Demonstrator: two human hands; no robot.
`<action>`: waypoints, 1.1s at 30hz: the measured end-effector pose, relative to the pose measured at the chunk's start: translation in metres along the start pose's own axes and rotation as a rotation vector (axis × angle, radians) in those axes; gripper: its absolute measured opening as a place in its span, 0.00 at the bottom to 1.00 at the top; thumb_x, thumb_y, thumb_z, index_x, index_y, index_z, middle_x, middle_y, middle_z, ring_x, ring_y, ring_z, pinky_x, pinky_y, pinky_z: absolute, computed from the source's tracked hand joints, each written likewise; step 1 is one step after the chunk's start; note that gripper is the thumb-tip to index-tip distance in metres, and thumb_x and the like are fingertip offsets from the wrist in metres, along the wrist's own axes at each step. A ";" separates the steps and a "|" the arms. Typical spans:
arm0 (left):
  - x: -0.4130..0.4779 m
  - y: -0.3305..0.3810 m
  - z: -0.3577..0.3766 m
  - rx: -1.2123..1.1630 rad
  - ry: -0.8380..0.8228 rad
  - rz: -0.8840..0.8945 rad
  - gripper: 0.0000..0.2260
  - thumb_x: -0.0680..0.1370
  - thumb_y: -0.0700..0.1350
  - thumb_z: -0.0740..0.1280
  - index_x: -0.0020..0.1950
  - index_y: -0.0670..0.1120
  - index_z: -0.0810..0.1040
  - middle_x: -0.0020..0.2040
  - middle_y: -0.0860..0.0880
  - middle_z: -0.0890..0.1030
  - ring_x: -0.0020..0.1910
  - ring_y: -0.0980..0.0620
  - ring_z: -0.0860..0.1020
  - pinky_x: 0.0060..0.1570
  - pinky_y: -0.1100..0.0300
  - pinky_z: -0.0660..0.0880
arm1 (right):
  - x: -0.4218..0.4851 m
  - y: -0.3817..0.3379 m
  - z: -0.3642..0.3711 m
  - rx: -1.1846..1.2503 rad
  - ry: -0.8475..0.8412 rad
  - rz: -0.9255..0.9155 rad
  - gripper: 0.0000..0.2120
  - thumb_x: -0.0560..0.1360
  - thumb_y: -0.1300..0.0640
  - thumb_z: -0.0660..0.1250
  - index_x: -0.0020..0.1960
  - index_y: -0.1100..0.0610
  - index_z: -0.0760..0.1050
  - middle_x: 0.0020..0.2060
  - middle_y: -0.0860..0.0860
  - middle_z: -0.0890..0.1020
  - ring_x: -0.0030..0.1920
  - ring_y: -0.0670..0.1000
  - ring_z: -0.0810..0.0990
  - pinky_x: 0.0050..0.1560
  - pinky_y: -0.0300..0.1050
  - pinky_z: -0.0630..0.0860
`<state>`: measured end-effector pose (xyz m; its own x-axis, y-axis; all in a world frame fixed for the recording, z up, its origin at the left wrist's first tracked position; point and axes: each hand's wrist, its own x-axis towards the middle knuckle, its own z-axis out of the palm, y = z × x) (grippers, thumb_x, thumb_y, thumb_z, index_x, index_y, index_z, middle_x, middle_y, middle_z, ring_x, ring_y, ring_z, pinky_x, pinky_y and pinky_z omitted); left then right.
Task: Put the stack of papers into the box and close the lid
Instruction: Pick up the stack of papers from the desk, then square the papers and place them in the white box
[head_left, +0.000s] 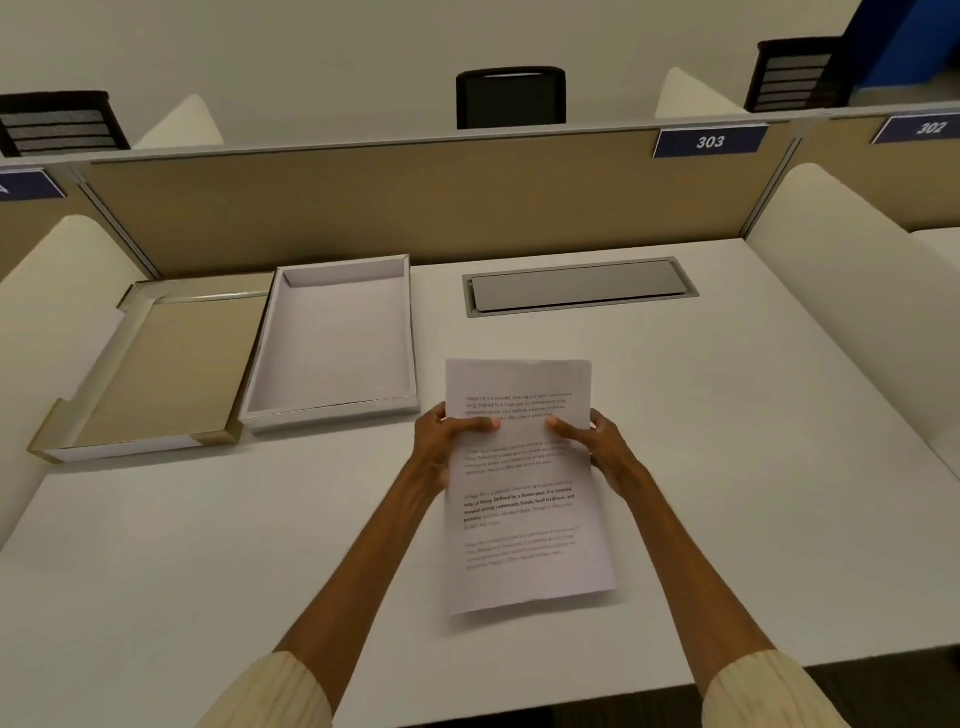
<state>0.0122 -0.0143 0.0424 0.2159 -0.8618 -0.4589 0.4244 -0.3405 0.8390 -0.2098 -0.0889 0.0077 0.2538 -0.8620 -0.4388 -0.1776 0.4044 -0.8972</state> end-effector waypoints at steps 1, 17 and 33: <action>-0.004 0.007 0.001 0.003 -0.021 0.028 0.28 0.60 0.33 0.79 0.59 0.35 0.79 0.54 0.37 0.84 0.52 0.35 0.83 0.43 0.44 0.82 | -0.005 -0.008 0.002 0.026 0.009 -0.048 0.33 0.61 0.46 0.80 0.62 0.55 0.76 0.56 0.54 0.84 0.54 0.55 0.84 0.54 0.54 0.81; -0.035 0.052 -0.030 0.225 0.058 0.454 0.25 0.59 0.39 0.77 0.56 0.46 0.80 0.47 0.48 0.86 0.46 0.42 0.84 0.43 0.48 0.84 | -0.058 -0.055 0.054 0.044 0.181 -0.576 0.24 0.67 0.60 0.77 0.61 0.58 0.74 0.45 0.42 0.84 0.45 0.44 0.85 0.38 0.39 0.83; -0.045 0.060 0.013 0.190 0.536 0.617 0.25 0.72 0.63 0.61 0.56 0.44 0.75 0.44 0.44 0.82 0.42 0.45 0.82 0.33 0.63 0.77 | -0.055 -0.096 0.090 0.201 0.653 -0.612 0.18 0.74 0.41 0.59 0.46 0.55 0.75 0.35 0.49 0.80 0.33 0.45 0.80 0.28 0.29 0.73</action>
<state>0.0168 -0.0006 0.1177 0.7701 -0.6349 0.0618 -0.0517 0.0344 0.9981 -0.1217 -0.0526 0.1133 -0.3496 -0.9201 0.1765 -0.0049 -0.1866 -0.9824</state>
